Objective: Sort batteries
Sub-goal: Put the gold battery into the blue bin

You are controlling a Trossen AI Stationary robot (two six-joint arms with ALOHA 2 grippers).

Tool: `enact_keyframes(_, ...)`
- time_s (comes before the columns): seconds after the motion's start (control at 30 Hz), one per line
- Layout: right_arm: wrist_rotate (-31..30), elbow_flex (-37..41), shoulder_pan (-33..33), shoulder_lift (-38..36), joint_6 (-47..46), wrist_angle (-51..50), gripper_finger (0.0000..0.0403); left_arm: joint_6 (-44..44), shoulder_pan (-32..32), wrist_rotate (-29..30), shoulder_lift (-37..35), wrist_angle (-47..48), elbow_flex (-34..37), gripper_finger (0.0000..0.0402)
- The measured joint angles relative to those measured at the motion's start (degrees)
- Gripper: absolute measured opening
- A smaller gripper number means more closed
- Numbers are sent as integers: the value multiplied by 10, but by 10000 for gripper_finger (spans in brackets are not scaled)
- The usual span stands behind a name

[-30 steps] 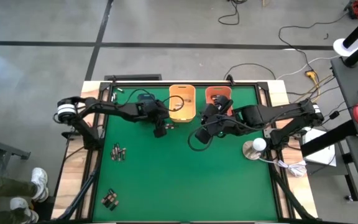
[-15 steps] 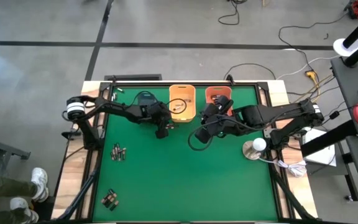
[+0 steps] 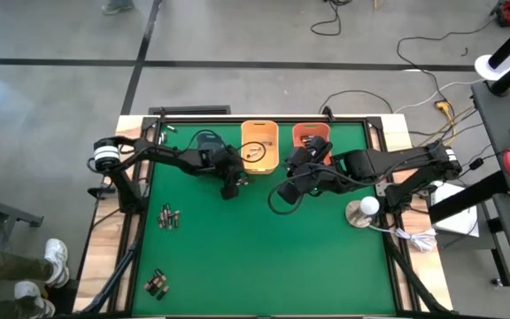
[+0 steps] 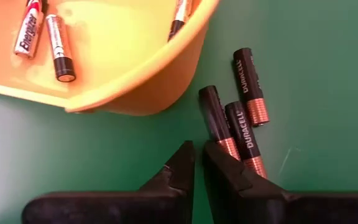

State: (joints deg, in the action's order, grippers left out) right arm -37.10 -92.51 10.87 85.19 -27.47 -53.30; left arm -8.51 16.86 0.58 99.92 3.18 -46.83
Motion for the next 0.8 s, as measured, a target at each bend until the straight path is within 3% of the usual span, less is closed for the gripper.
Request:
enact_keyframes(0.53, -1, 0, 0, 0, 6, -5, 52, -13, -3, -18, -13, 11, -1, 16)
enact_keyframes(0.8, -1, 0, 0, 0, 7, -5, 50, -20, -2, -15, -27, 32, -36, 16)
